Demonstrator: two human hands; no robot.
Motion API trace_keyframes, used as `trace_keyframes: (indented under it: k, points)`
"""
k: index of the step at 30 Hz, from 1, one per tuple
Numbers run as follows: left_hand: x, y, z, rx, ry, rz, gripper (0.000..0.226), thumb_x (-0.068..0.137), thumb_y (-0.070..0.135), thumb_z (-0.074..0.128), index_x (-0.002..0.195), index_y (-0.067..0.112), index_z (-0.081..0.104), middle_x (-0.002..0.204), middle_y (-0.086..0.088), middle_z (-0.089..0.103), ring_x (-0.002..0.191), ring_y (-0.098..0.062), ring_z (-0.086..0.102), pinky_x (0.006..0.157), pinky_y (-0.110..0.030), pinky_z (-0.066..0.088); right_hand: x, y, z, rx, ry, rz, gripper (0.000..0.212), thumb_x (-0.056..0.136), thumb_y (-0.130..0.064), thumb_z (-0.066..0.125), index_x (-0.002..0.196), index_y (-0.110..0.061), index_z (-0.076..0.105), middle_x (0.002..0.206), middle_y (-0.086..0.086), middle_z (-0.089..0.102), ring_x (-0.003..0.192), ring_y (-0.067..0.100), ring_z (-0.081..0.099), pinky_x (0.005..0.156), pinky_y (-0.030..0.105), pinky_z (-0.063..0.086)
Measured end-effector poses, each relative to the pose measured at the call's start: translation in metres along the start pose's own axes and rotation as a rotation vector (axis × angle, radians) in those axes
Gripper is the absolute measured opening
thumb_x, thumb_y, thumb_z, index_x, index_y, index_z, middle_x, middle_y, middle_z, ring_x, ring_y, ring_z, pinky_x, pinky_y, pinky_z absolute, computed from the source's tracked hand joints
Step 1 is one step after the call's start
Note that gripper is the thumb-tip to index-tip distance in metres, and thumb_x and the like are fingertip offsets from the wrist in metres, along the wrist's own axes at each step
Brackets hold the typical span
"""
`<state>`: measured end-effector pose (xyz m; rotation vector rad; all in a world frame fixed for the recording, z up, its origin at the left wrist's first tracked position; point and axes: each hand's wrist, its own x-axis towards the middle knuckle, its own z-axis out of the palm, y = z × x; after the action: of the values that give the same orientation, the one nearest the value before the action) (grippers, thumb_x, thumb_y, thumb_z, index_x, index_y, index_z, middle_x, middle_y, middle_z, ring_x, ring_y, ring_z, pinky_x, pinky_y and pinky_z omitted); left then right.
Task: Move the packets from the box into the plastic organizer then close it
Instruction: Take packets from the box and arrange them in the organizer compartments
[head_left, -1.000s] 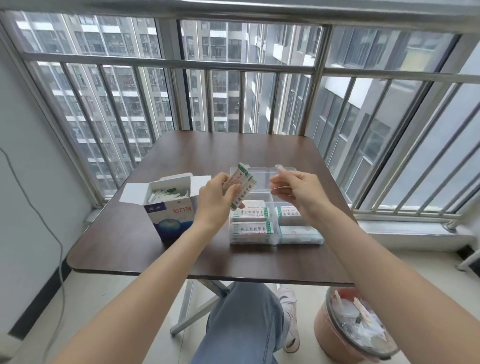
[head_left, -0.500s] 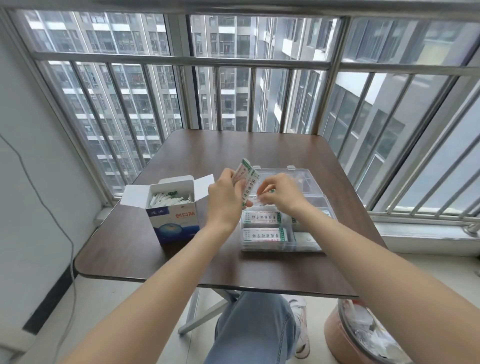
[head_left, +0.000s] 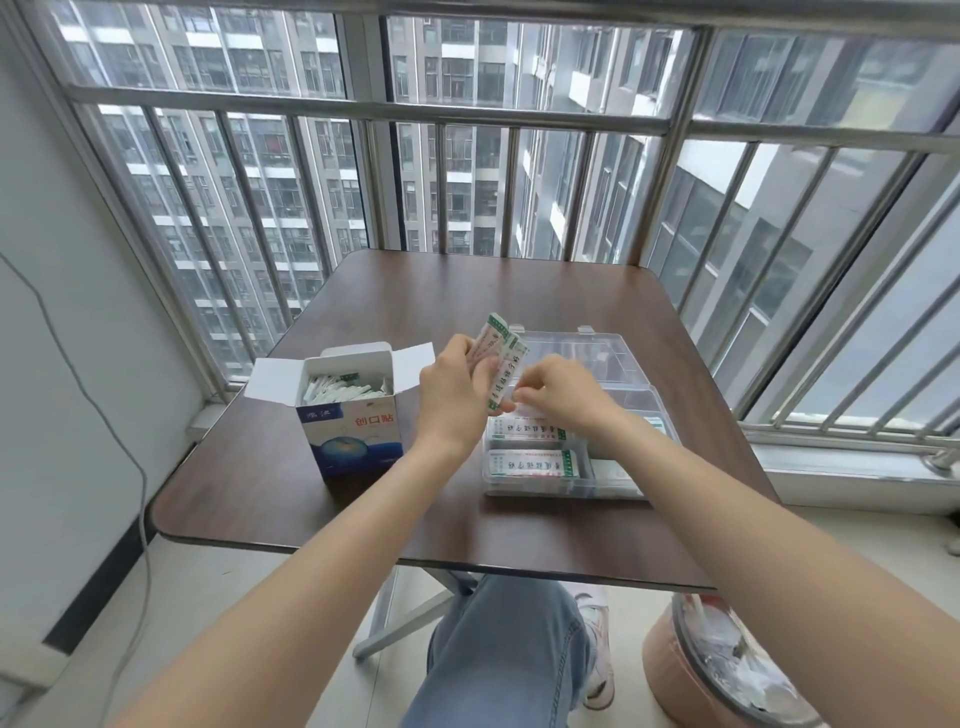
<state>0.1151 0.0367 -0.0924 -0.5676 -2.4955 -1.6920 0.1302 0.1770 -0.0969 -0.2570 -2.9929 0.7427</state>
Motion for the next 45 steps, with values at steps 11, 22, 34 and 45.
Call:
trace_keyframes:
  k: [11, 22, 34, 45]
  points:
    - [-0.002, 0.007, 0.023, -0.169, -0.058, -0.064, 0.014, 0.085, 0.016, 0.069, 0.091, 0.008, 0.058, 0.093, -0.012, 0.068, 0.074, -0.025, 0.069, 0.061, -0.040, 0.059, -0.032, 0.009, -0.033, 0.868, 0.110, 0.154, 0.009, 0.080, -0.007, 0.071, 0.087, -0.011, 0.067, 0.081, 0.002, 0.068, 0.074, 0.013, 0.062, 0.070, 0.027, 0.049]
    - [0.016, 0.001, 0.031, -0.075, 0.001, -0.081, 0.010, 0.089, 0.013, 0.062, 0.098, 0.011, 0.060, 0.098, -0.004, 0.067, 0.082, -0.013, 0.059, 0.060, -0.010, 0.045, -0.024, 0.013, -0.031, 1.025, 0.224, 0.292, 0.023, 0.077, 0.009, 0.069, 0.098, 0.009, 0.062, 0.079, 0.010, 0.065, 0.068, 0.017, 0.065, 0.059, 0.017, 0.057]
    - [0.029, -0.008, 0.025, -0.113, 0.131, -0.159, 0.008, 0.097, 0.010, 0.049, 0.104, 0.010, 0.048, 0.106, -0.004, 0.056, 0.096, -0.015, 0.049, 0.076, -0.017, 0.035, -0.006, 0.019, -0.012, 0.623, 0.326, 0.363, 0.004, 0.083, 0.002, 0.066, 0.083, -0.001, 0.065, 0.077, 0.011, 0.065, 0.057, 0.013, 0.065, 0.064, 0.025, 0.059]
    - [0.034, -0.013, 0.023, -0.146, 0.117, -0.098, 0.006, 0.096, 0.007, 0.049, 0.097, 0.010, 0.045, 0.095, -0.002, 0.053, 0.087, -0.015, 0.047, 0.064, -0.015, 0.032, 0.004, -0.005, 0.004, -0.143, 0.176, 0.098, 0.011, 0.083, -0.010, 0.064, 0.085, -0.020, 0.068, 0.099, 0.003, 0.068, 0.099, 0.023, 0.060, 0.074, 0.032, 0.045]
